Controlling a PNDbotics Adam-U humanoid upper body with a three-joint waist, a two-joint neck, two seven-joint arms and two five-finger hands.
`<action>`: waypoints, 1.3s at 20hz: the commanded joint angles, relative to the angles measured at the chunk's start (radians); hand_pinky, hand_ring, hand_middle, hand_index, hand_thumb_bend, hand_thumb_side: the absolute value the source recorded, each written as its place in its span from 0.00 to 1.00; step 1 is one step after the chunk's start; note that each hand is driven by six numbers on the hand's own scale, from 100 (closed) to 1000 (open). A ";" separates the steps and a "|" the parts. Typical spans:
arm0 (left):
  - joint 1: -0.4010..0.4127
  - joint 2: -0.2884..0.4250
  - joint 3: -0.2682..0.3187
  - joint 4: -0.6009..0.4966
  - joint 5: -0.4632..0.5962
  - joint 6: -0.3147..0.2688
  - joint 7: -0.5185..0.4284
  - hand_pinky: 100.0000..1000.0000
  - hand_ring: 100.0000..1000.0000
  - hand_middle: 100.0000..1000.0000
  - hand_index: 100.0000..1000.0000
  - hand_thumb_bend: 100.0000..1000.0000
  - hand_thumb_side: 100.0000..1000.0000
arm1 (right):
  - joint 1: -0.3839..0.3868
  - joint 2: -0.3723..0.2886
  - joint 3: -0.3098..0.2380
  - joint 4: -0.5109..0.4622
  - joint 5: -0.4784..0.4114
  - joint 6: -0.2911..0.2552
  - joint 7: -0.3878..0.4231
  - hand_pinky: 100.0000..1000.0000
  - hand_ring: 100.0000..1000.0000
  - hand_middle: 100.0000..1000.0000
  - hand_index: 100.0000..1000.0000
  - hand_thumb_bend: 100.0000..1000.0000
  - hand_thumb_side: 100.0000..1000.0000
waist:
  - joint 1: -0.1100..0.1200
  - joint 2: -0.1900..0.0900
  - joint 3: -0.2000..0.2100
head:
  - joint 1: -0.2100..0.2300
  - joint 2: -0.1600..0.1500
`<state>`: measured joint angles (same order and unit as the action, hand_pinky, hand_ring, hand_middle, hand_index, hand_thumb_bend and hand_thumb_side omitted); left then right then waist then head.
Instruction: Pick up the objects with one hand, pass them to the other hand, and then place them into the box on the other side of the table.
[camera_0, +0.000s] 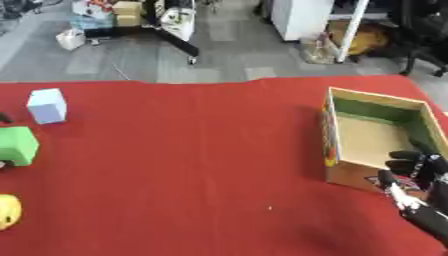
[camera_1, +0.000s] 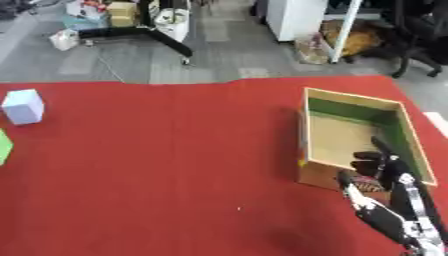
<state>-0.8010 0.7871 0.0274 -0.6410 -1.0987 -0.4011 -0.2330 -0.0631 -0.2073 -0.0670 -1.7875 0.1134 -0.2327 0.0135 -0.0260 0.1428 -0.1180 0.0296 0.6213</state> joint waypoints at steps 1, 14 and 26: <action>-0.023 0.020 0.011 0.000 -0.011 0.002 0.016 0.84 0.85 0.88 0.91 0.53 0.29 | -0.013 -0.007 0.000 -0.014 -0.007 -0.003 0.006 0.72 0.68 0.66 0.95 0.27 0.23 | -0.012 0.007 -0.005 | 0.006 -0.015; -0.026 0.011 0.015 -0.005 0.011 0.020 0.002 0.76 0.65 0.60 0.71 0.22 0.16 | -0.017 -0.002 -0.002 -0.011 -0.012 -0.003 0.011 0.72 0.68 0.66 0.95 0.26 0.23 | -0.009 0.015 -0.007 | 0.007 -0.014; 0.004 0.077 -0.016 -0.249 0.227 -0.027 -0.063 0.72 0.56 0.51 0.62 0.20 0.17 | -0.014 -0.019 -0.008 -0.008 -0.008 0.000 0.008 0.72 0.68 0.65 0.95 0.26 0.23 | 0.008 -0.010 0.007 | -0.004 -0.011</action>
<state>-0.7845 0.8153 0.0126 -0.8549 -0.8968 -0.4282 -0.2840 -0.0702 -0.2004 -0.0676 -1.7867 0.1083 -0.2327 0.0217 -0.0270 0.1531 -0.1104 0.0284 0.6141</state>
